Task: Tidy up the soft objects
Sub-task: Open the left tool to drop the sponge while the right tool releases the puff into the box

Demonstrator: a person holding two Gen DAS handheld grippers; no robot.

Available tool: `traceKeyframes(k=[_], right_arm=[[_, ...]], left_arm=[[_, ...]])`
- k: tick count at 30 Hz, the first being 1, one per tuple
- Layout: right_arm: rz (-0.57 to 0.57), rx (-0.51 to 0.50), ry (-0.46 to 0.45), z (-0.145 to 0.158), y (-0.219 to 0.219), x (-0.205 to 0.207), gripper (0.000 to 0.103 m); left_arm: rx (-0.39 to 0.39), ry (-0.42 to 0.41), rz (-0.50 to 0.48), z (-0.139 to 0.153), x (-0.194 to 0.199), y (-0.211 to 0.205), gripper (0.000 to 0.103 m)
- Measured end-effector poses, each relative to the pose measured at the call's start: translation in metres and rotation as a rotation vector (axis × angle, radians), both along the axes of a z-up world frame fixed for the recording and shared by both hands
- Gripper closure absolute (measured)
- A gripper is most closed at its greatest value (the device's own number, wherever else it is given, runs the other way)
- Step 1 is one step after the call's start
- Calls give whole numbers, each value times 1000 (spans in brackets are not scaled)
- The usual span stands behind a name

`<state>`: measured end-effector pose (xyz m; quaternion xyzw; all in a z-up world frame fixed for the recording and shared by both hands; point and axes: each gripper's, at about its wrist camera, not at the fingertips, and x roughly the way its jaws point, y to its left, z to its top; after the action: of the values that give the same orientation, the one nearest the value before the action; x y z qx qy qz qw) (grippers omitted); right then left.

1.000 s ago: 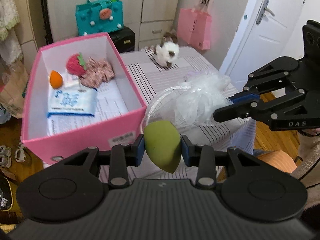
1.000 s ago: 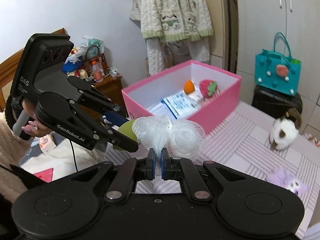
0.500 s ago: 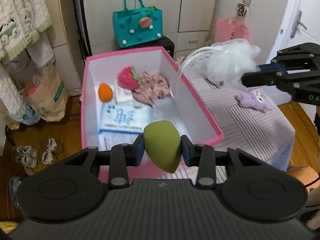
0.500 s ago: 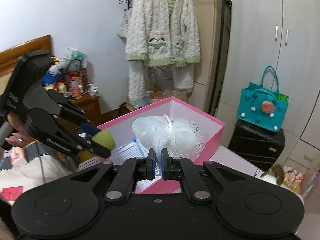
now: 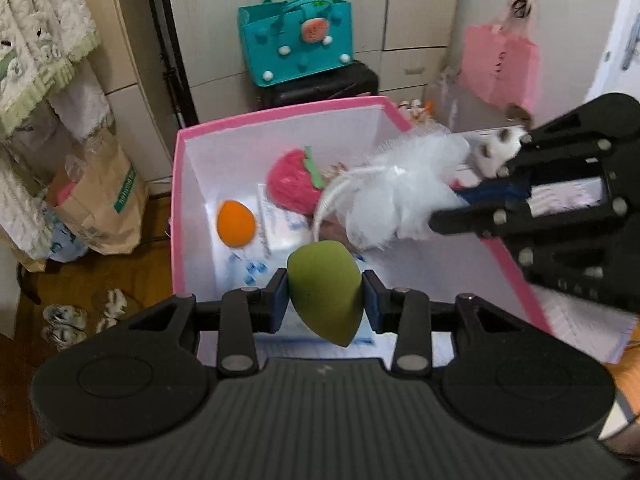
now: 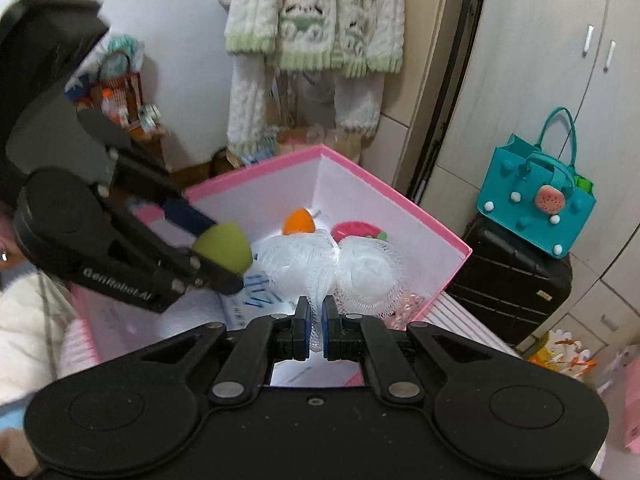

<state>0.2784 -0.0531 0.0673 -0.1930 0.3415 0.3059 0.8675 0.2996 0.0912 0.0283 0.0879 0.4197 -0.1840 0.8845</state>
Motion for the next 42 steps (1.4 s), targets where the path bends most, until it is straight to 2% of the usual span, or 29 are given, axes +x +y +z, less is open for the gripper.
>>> traceKeyframes(k=[2, 3, 6, 8, 12, 14, 18, 22, 29, 36, 42], right_arm=[[-9, -91, -54, -9, 10, 5, 96], [-7, -137, -81, -14, 15, 7, 96], [12, -114, -9, -19, 18, 18, 97], [27, -130, -14, -21, 20, 18, 96], [57, -161, 6, -24, 26, 18, 94], [51, -148, 20, -25, 27, 19, 91], [30, -133, 24, -25, 22, 21, 75], [2, -100, 24, -24, 14, 24, 73], [-16, 25, 67, -9, -2, 6, 72], [-9, 119, 141, 0, -12, -12, 68], [-3, 174, 148, 6, -22, -32, 66]], left_arm=[[54, 29, -3, -8, 14, -6, 65], [57, 55, -3, -11, 22, -7, 65], [36, 130, 13, -18, 42, -4, 65], [34, 131, 27, -21, 50, -3, 65], [90, 102, 27, -28, 61, -10, 64], [103, 96, 29, -31, 67, -13, 64], [68, 117, 29, -33, 71, -13, 63], [63, 114, 27, -32, 73, -14, 62], [44, 133, 41, -34, 77, -17, 59], [47, 81, 48, -6, 53, -10, 46], [19, 60, 38, 24, 14, 3, 37]])
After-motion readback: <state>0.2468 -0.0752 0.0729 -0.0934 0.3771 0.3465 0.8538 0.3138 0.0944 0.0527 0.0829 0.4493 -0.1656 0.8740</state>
